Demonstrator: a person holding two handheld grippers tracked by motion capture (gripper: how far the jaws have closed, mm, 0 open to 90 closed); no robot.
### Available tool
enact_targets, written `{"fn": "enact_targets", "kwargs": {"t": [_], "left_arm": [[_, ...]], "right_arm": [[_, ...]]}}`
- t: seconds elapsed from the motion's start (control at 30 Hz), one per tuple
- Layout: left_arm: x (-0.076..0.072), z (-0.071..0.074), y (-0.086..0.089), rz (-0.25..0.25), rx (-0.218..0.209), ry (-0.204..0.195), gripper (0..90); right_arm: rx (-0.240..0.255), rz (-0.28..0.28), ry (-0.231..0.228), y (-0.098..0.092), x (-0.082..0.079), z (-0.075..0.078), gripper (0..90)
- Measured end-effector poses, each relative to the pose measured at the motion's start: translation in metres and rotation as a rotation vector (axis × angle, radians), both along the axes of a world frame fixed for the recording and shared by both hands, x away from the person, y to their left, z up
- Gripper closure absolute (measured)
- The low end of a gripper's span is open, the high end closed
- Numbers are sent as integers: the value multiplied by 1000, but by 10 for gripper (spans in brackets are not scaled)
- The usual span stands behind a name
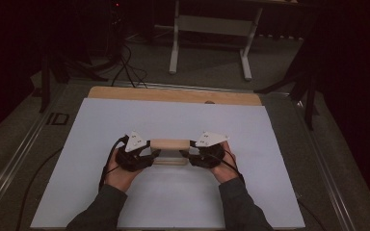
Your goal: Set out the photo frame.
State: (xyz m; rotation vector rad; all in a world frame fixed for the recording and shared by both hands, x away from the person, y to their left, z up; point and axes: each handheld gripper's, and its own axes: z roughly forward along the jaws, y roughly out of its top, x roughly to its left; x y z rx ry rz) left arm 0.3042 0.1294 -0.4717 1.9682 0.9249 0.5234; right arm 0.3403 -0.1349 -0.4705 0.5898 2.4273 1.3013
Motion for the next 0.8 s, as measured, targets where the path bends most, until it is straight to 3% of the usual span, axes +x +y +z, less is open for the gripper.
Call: {"fn": "enact_targets", "kwargs": {"t": [0.2,0.6,0.8], "left_arm": [[7,-2,1,14,19,-6,524],[22,-6,-2,46,18,4,523],[26,-7,0,51,-7,13,522]], "right_arm": [[-8,-13,2,4,8,-3,548],[-24,-41,1,9,22,-5,540],[-12,-47,16,8,27,-7,534]]}}
